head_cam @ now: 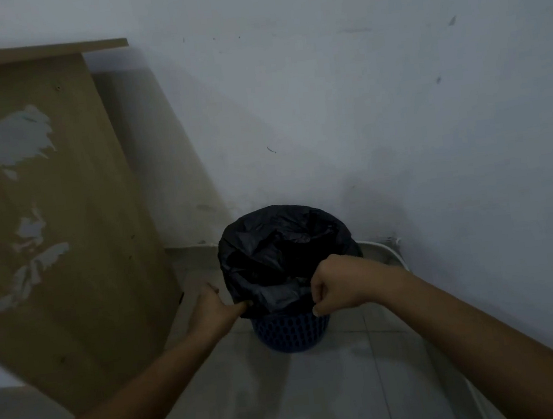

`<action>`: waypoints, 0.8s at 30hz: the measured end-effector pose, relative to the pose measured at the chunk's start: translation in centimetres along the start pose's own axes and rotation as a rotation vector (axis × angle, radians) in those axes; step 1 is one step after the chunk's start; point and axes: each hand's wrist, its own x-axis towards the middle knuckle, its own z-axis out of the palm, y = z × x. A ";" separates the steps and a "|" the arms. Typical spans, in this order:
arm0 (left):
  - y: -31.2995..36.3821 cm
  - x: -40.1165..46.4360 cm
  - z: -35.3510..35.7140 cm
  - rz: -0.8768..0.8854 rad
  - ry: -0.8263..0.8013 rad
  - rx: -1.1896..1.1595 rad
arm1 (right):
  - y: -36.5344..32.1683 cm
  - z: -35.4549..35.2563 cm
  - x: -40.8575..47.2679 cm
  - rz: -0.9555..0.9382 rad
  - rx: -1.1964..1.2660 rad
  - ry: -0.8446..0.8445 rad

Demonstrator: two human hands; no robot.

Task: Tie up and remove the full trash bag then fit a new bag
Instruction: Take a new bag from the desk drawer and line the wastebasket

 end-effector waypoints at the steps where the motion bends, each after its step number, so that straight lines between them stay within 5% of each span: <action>1: -0.7 -0.5 0.7 0.099 0.095 0.046 | -0.1 0.1 -0.1 0.013 0.017 -0.041; 5: -0.6 -1.7 1.7 0.243 0.192 -0.064 | -0.5 0.2 -1.1 -0.002 0.014 0.044; 10: 2.6 -2.1 1.9 -0.102 -0.093 -0.297 | 0.6 0.2 -0.8 0.123 -0.068 0.786; 11: 2.8 -2.0 2.2 -0.106 -0.113 -0.308 | 1.5 0.5 -0.5 0.207 -0.036 0.790; 15: 2.8 -0.6 2.4 -0.069 -0.094 -0.437 | 4.6 3.2 0.0 0.507 0.311 0.331; 18: 2.5 0.9 1.2 -0.092 -0.013 -0.349 | 4.6 4.9 -0.1 0.448 0.517 0.474; 22: 1.7 1.7 0.2 -0.104 0.124 -0.151 | 4.2 4.4 -0.3 0.350 -0.091 0.801; 24: 1.7 1.7 0.2 -0.062 0.115 -0.126 | 3.6 3.4 0.2 0.191 -0.181 0.891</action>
